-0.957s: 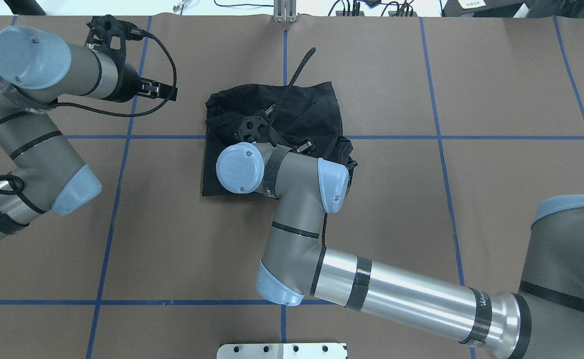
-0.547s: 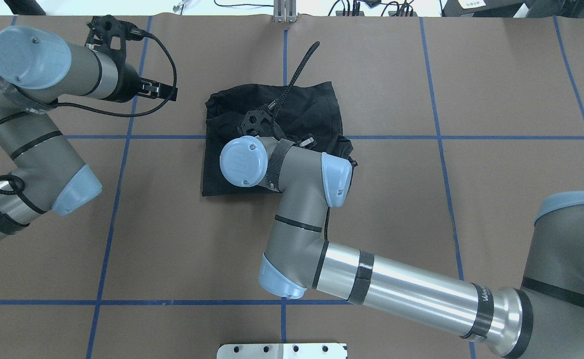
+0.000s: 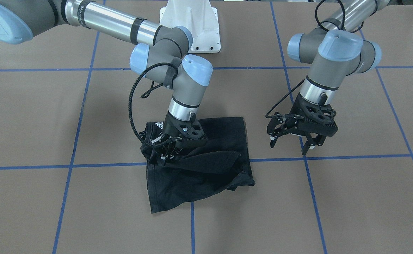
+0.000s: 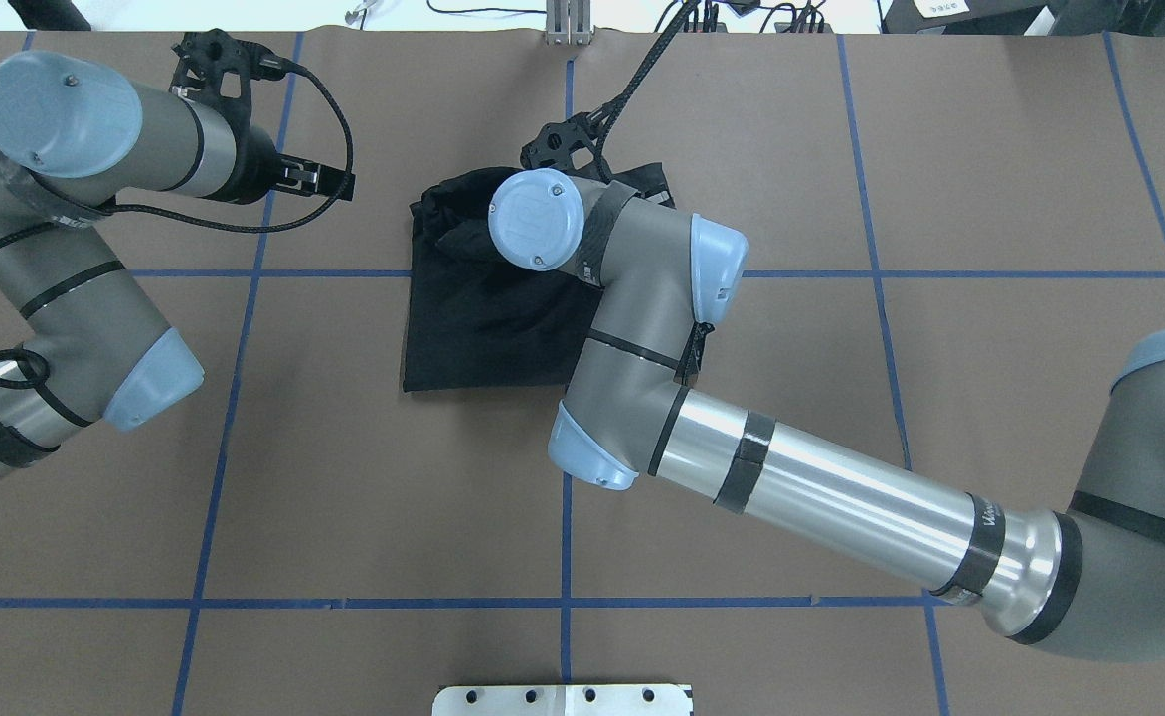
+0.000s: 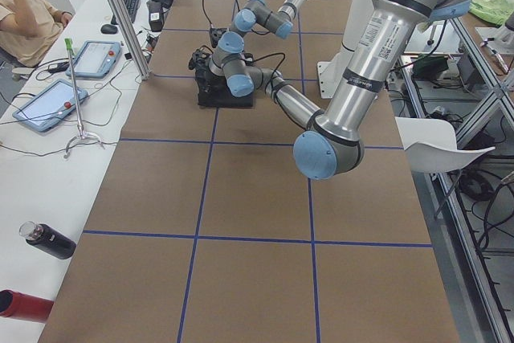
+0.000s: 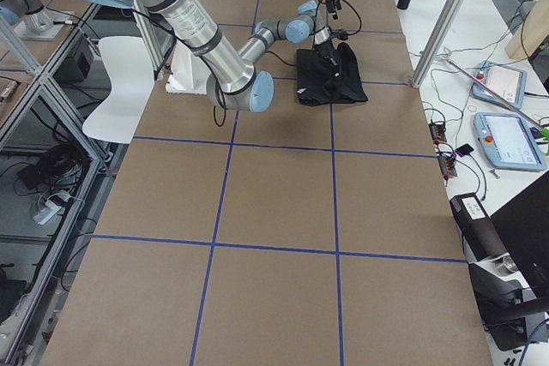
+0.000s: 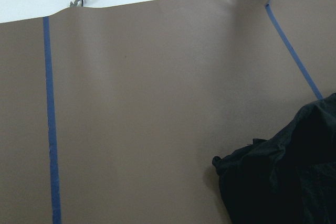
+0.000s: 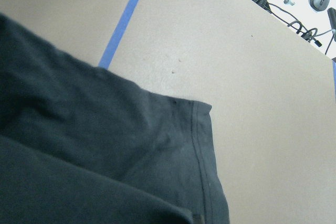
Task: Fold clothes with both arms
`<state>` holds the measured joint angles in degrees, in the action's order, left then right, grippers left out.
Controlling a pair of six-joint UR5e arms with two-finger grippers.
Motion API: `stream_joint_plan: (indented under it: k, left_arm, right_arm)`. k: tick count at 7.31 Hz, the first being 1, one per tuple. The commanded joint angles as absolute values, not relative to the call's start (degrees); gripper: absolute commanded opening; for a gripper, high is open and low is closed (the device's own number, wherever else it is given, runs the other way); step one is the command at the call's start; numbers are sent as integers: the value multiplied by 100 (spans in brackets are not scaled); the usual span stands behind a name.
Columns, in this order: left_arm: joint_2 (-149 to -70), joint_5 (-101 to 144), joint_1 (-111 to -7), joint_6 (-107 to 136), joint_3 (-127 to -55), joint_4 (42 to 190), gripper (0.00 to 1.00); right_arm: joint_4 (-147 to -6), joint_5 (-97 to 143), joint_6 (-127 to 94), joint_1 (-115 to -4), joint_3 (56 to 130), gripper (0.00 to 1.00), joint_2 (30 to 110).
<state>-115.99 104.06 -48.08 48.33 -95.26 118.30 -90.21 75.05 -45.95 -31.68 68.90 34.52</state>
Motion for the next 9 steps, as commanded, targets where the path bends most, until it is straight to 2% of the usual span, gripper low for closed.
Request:
stream_joint_plan:
  k: [1,2,3,4,7,9]
  left_arm:
    - [-11602,10406,-4808,4860,-9545,11830,100]
    - [-11602,10406,-4808,4913,-9545,11830,100]
    - [-11602,10406,-4808,4922,-9545,11830,100]
    - [-11610,10406,-4799,5035,-9536,11830,100]
    - [-11698,10345,-4195,5782,-9475,11813,100]
    - [-11907,10065,-3755,6248,-9239,11821,100]
  right_arm:
    - [-8061,7479,-5032,-3287,6119,0,3367]
    - [-8051,7488,-5106,-3339,5900,0,3157]
    - [-7990,7497,-5315,-3401,5854,53,3120]
    - [-7946,7558,-5396,-3445,5862,100,3068]
    - [-8007,8989,-5222,-4094,6178,100,2988]
    - [-8164,9359,-4880,-4297,6598,100,3215]
